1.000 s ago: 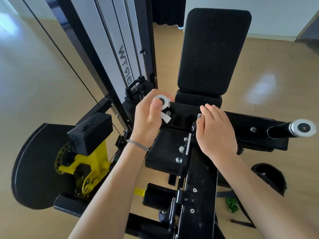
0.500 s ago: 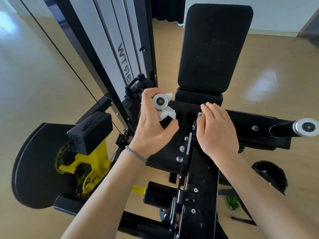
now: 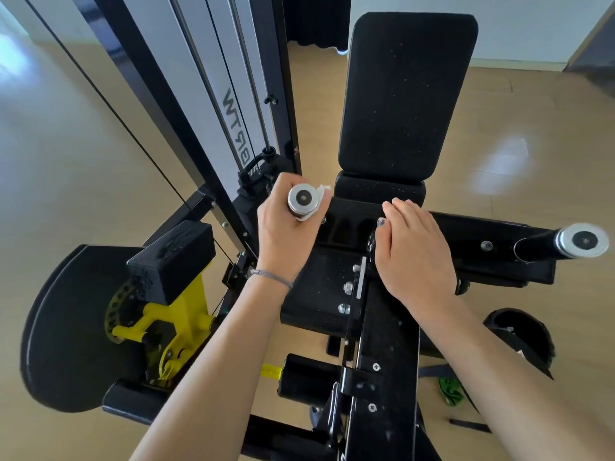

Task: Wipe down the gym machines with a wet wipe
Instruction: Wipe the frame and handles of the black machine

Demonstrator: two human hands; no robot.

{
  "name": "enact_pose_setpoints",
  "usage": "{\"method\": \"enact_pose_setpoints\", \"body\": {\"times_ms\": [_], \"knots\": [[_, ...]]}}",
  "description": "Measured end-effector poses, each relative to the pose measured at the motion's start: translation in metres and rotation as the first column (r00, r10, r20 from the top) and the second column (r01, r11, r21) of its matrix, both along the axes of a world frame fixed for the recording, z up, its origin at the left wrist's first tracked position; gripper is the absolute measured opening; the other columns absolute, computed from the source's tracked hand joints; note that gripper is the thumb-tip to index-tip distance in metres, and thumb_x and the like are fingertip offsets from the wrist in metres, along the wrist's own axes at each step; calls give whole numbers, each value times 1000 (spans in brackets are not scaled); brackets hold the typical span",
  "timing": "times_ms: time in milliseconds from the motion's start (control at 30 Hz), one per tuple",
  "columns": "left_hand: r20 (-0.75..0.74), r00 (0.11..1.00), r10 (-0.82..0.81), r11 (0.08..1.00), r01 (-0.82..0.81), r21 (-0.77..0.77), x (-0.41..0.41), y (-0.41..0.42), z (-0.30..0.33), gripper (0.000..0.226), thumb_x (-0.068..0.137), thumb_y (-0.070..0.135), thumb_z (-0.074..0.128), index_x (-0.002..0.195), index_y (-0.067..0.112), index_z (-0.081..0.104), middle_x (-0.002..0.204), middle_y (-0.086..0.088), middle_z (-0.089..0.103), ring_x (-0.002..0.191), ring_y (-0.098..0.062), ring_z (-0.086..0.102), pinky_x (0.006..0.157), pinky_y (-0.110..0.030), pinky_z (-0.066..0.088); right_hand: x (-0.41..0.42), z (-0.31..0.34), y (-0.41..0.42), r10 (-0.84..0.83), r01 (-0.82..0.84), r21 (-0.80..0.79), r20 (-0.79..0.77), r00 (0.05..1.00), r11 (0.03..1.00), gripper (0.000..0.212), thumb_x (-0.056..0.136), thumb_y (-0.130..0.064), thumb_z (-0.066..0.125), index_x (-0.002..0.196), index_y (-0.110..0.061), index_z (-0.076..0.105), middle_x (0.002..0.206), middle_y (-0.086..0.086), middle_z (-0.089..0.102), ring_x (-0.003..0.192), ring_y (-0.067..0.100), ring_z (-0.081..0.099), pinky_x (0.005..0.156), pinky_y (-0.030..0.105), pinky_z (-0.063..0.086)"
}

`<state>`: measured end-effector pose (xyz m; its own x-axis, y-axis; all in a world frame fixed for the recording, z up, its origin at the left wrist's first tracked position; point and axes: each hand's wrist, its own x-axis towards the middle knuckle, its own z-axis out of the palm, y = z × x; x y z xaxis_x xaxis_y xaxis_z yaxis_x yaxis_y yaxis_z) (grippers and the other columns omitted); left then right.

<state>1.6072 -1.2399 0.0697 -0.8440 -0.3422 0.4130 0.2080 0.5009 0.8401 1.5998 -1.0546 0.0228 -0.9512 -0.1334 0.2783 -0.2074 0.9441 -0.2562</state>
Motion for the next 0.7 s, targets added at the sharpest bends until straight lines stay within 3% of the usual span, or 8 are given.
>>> {"method": "enact_pose_setpoints", "body": {"times_ms": [133,233,300,367,467,533,600,700], "knots": [[-66,998,-3,999,-1,-50,4,2,12,25,85,27,78,89,10,59,77,14,60,73,-11,60,62,-14,49,0,0,0,11,-11,-25,0,1000,1000,58,107,-36,20,145,-9,54,149,9,55,144,25,43,122,43,31],[101,995,4,999,0,-41,-5,-7,-18,27,86,32,76,96,9,65,86,10,66,81,-7,63,77,-27,56,-1,1,2,19,-19,-39,0,1000,999,54,108,-35,25,145,-8,54,149,10,54,144,26,43,122,43,32],[228,973,33,999,-25,-39,-7,-13,-35,31,89,35,72,111,15,67,100,12,68,93,2,62,89,-28,55,-1,2,4,29,-29,-63,-2,1000,998,52,108,-34,27,144,-8,55,148,10,55,143,26,43,122,43,32],[265,963,44,998,-28,-62,-6,-14,-42,35,91,34,69,121,17,64,113,10,68,102,1,61,94,-18,50,-3,1,4,38,-38,-90,2,999,995,52,108,-34,27,143,-8,56,147,10,56,142,25,44,122,42,32],[234,964,128,988,-103,-114,17,-6,-39,33,96,28,64,125,14,58,113,4,67,99,-5,59,83,-5,42,-3,5,7,73,-63,-203,41,997,977,51,109,-33,26,142,-9,57,147,8,56,143,21,44,123,40,29],[183,955,235,969,-215,-121,43,3,-38,24,102,22,54,123,11,59,99,4,67,84,-9,59,72,-4,41,-2,16,12,87,-23,-455,119,989,890,48,110,-31,27,143,-13,56,147,1,56,141,13,44,122,32,28],[163,947,278,953,-251,-168,68,15,-36,17,105,18,47,110,13,62,81,11,59,68,-7,54,60,-7,38,-1,26,24,74,66,-649,186,980,758,45,111,-32,28,144,-17,55,141,-10,56,134,2,45,113,14,29],[213,967,138,969,-87,-233,84,43,-19,16,105,20,45,102,21,60,85,15,58,76,-4,55,66,-10,36,6,32,51,8,107,-676,164,986,729,42,111,-32,29,133,-19,61,124,-17,58,116,-7,48,93,-3,26]]}}
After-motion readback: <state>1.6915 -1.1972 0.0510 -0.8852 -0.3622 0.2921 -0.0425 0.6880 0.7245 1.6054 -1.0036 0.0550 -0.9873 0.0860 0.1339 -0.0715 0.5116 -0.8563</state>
